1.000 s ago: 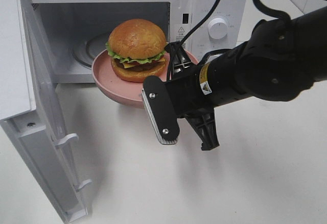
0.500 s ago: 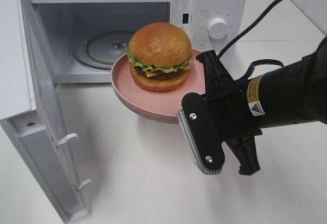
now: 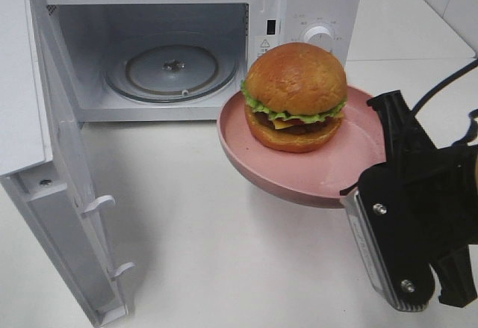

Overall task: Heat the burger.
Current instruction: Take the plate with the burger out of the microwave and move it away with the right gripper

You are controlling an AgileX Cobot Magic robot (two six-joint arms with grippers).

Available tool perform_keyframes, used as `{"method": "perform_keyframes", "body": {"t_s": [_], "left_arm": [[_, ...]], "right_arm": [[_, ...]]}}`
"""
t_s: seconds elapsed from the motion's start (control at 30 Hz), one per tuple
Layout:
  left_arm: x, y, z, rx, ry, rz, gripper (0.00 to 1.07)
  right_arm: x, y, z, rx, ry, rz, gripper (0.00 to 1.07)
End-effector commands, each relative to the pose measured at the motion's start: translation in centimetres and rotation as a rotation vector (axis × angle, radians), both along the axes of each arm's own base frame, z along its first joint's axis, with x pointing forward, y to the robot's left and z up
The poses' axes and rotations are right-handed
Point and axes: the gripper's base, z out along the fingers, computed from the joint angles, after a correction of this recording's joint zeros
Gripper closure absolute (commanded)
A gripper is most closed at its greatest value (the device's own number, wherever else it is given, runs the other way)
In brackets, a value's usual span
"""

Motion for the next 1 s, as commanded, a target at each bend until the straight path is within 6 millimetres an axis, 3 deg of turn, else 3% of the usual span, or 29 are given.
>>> {"method": "perform_keyframes", "body": {"t_s": [0.03,0.53,1.0], "left_arm": [[-0.3,0.0,0.0,-0.002,-0.029,-0.001,0.07],[-0.3,0.0,0.0,-0.002,-0.029,-0.001,0.07],[-0.3,0.0,0.0,-0.002,-0.029,-0.001,0.07]], "right_arm": [[-0.3,-0.3,1.1,0.063,-0.046,-0.021,1.07],[-4.0,-5.0,2.0,0.038,-0.005,-0.223,1.06],[-4.3,-7.0,2.3,0.013,-0.013,-0.450,1.06]]}}
